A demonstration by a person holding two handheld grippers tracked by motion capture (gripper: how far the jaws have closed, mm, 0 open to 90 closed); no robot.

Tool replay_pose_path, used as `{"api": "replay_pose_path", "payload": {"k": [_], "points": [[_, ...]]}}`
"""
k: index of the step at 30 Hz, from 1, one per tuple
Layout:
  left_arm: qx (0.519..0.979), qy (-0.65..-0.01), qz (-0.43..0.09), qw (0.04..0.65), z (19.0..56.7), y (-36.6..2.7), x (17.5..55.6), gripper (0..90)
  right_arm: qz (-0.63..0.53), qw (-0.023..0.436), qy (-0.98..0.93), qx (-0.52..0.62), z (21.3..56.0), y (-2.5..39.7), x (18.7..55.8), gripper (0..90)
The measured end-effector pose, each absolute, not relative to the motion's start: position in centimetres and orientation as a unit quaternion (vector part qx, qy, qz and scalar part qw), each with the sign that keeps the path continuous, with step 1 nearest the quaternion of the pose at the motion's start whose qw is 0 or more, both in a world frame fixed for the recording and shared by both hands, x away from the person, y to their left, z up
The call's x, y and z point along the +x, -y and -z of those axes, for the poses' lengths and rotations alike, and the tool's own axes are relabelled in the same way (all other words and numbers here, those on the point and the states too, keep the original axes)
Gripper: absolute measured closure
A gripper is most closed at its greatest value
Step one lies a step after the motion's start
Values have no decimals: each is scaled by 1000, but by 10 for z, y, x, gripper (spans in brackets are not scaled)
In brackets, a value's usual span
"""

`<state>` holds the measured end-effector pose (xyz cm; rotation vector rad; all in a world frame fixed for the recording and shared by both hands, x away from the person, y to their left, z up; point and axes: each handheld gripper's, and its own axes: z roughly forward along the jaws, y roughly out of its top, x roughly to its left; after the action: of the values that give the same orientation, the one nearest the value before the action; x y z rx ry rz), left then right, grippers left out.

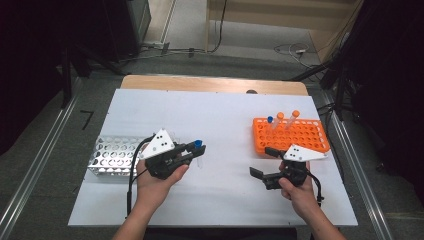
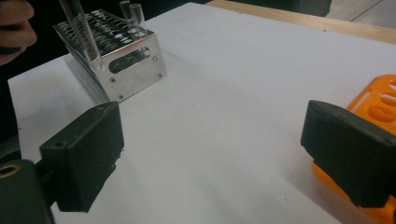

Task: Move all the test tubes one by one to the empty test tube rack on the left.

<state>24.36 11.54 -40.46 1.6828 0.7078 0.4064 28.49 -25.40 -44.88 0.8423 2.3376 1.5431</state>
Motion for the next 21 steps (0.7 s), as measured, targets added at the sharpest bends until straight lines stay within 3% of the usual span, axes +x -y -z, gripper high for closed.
{"api": "replay_pose_path", "payload": {"k": [21], "points": [[688,-355,-235,588,389,-176,247,771,-513,136,-785,318,454,290,302,5]]}}
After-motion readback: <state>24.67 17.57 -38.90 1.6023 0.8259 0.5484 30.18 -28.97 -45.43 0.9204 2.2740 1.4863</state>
